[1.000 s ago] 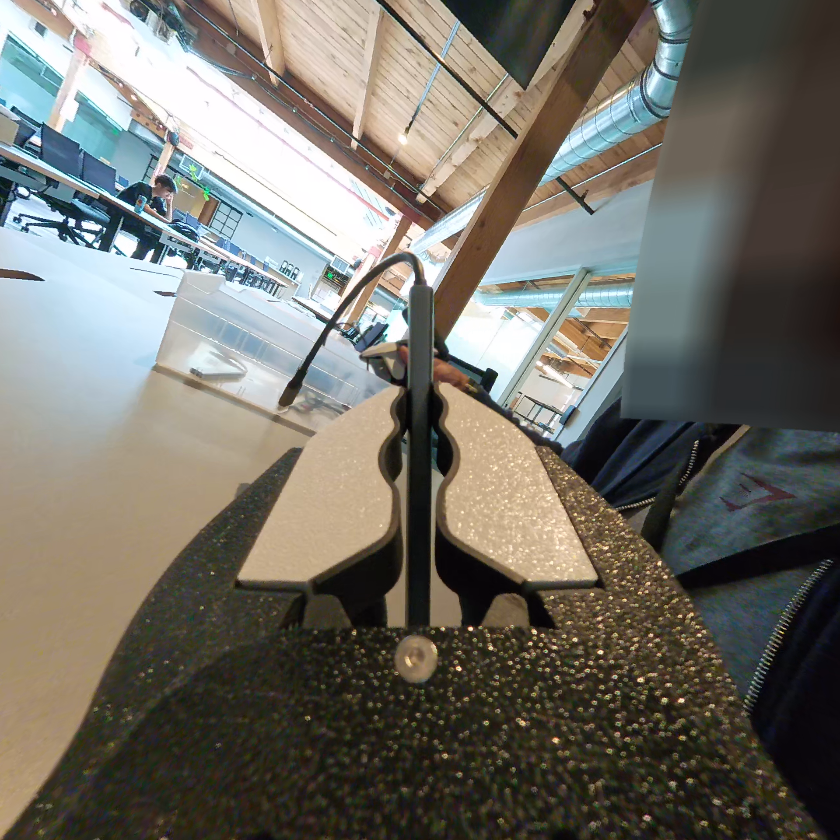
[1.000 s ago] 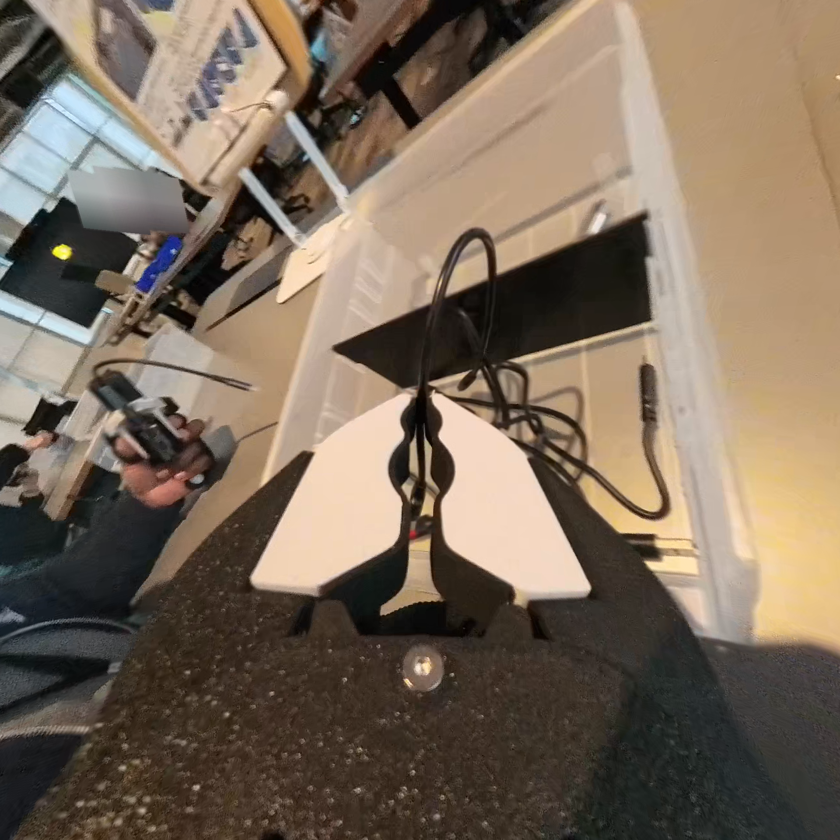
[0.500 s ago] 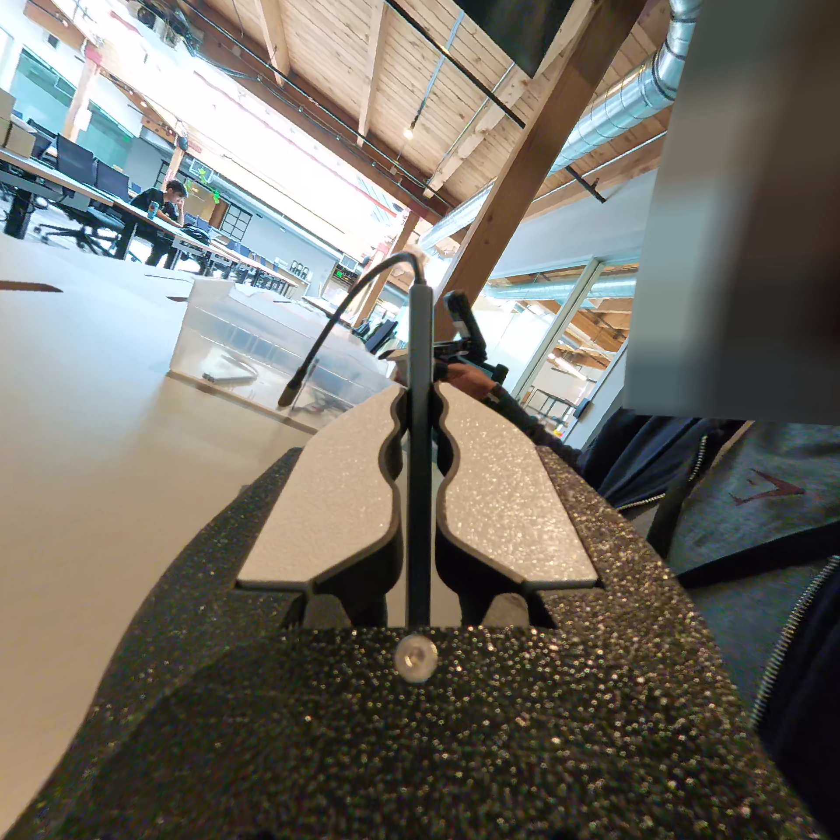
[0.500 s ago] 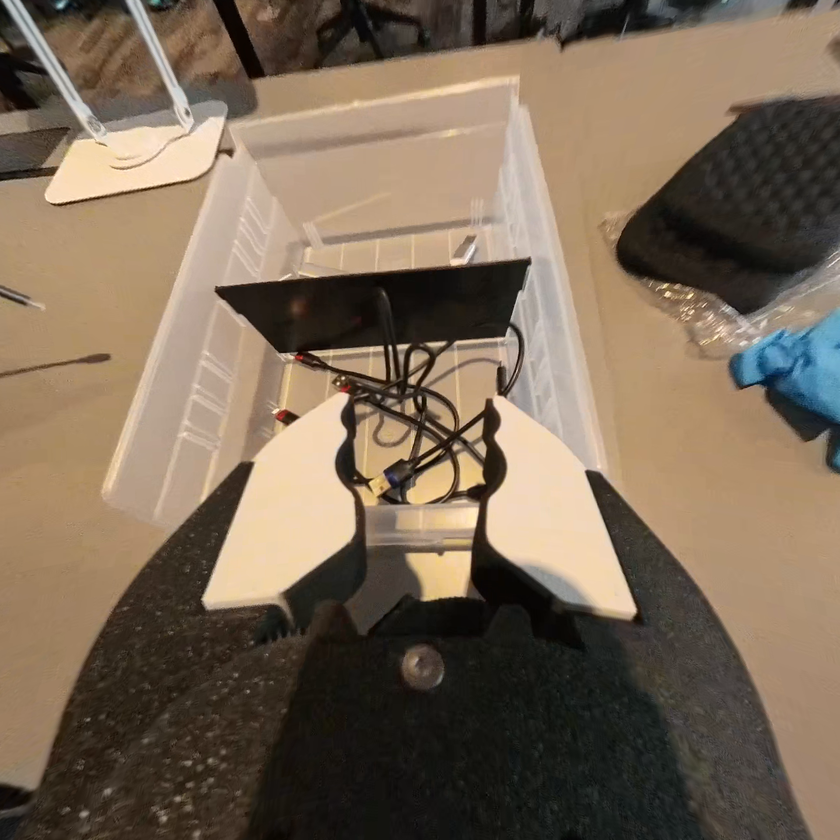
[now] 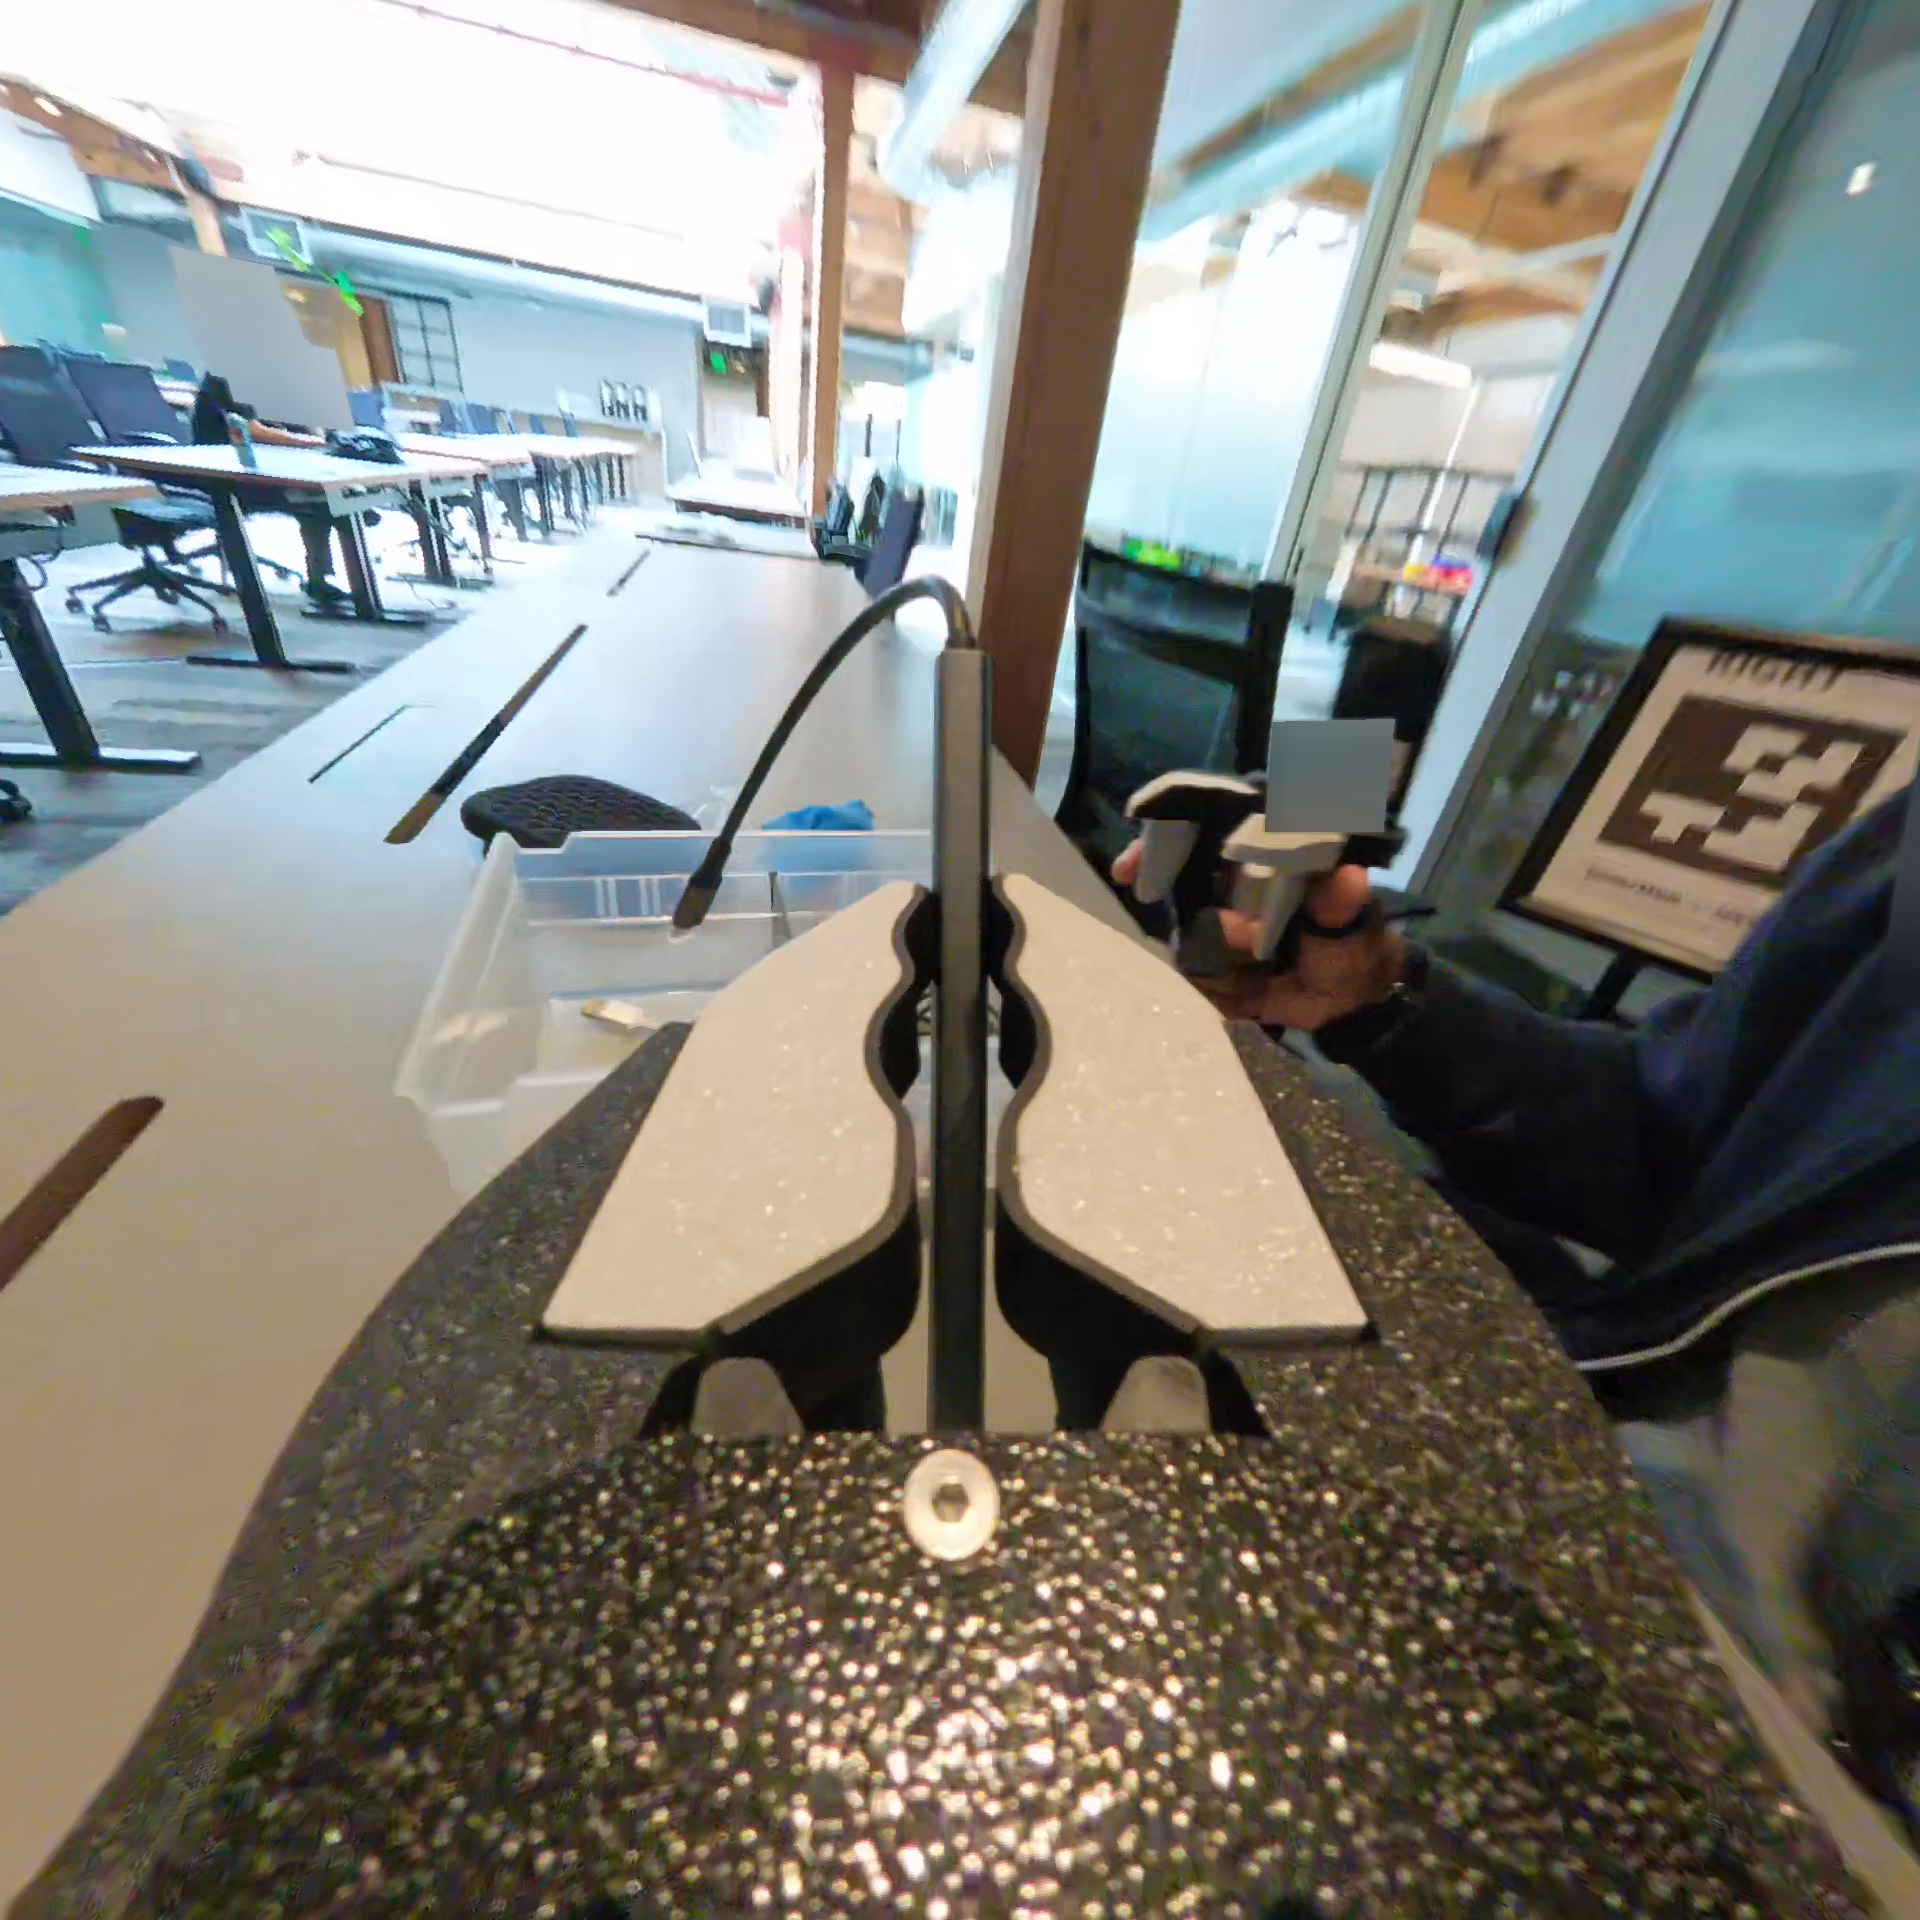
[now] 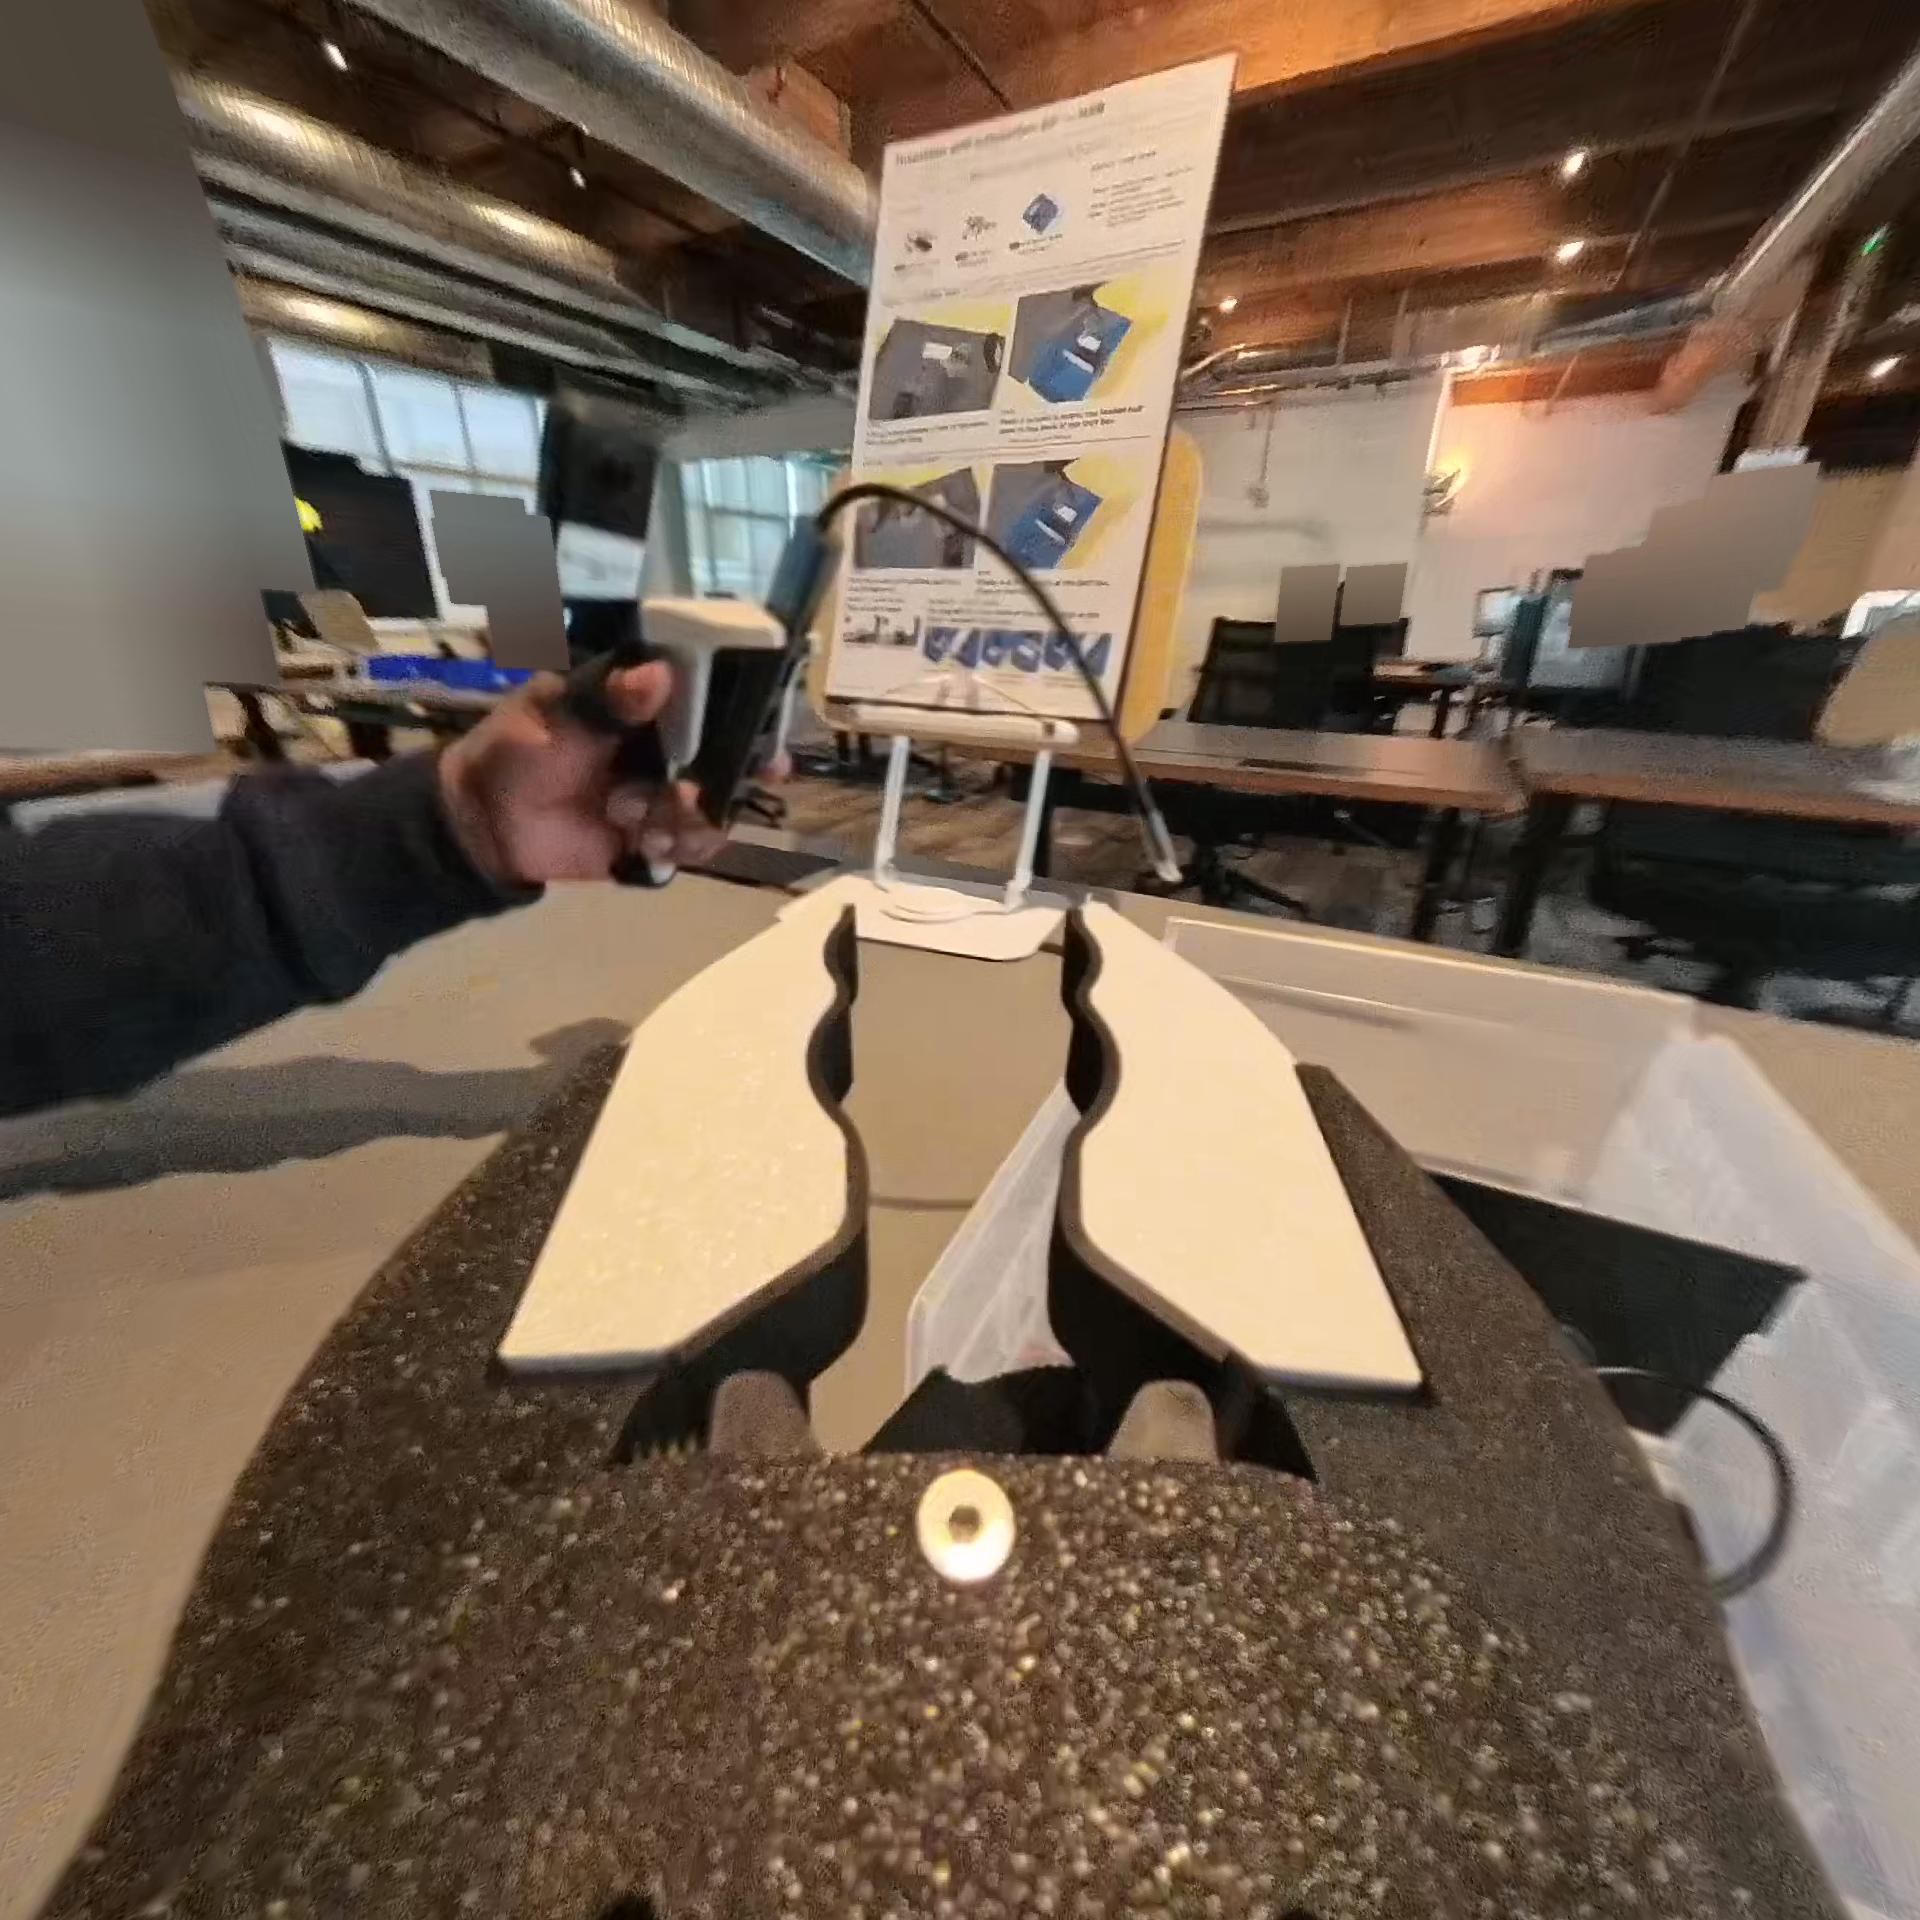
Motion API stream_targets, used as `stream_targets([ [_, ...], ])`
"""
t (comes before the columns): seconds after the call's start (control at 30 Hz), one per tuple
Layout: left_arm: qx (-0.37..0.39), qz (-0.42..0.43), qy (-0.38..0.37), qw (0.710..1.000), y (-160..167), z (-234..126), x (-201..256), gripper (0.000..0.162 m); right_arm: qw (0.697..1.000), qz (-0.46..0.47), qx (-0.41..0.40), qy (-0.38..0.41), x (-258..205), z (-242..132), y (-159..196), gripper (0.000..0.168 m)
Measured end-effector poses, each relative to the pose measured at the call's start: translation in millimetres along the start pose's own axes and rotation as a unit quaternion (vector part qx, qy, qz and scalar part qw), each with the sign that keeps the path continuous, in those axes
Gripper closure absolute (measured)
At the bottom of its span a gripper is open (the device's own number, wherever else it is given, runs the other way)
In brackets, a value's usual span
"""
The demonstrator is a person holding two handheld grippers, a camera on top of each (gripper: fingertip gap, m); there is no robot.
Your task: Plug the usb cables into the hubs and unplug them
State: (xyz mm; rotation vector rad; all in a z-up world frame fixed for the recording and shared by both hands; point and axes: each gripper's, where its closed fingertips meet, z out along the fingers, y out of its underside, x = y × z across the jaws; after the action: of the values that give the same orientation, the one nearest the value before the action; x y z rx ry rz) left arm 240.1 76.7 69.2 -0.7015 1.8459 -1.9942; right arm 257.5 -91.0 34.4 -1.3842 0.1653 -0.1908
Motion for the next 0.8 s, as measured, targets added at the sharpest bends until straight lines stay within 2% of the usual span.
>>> stream_targets([
  [0.17,-0.078,0.021,-0.016,0.997,16.9,80.5,-46.1,0.153,0.990,-0.123,0.006,0.066,-2.5,-0.9,7.5,0.133],
  [0.33,-0.190,0.036,-0.056,0.980,50.0,129.6,-88.9,0.152,0.990,-0.114,0.029,0.077,-4.0,-16.4,16.7,0.138],
  [0.53,-0.372,0.096,-0.101,0.918,102.2,155.9,-118.1,0.152,0.989,-0.112,0.026,0.096,11.3,-38.6,22.0,0.139],
  [0.8,-0.519,0.091,-0.054,0.848,136.9,177.0,-104.2,0.152,0.994,-0.050,0.045,0.090,20.9,-55.4,25.5,0.139],
])
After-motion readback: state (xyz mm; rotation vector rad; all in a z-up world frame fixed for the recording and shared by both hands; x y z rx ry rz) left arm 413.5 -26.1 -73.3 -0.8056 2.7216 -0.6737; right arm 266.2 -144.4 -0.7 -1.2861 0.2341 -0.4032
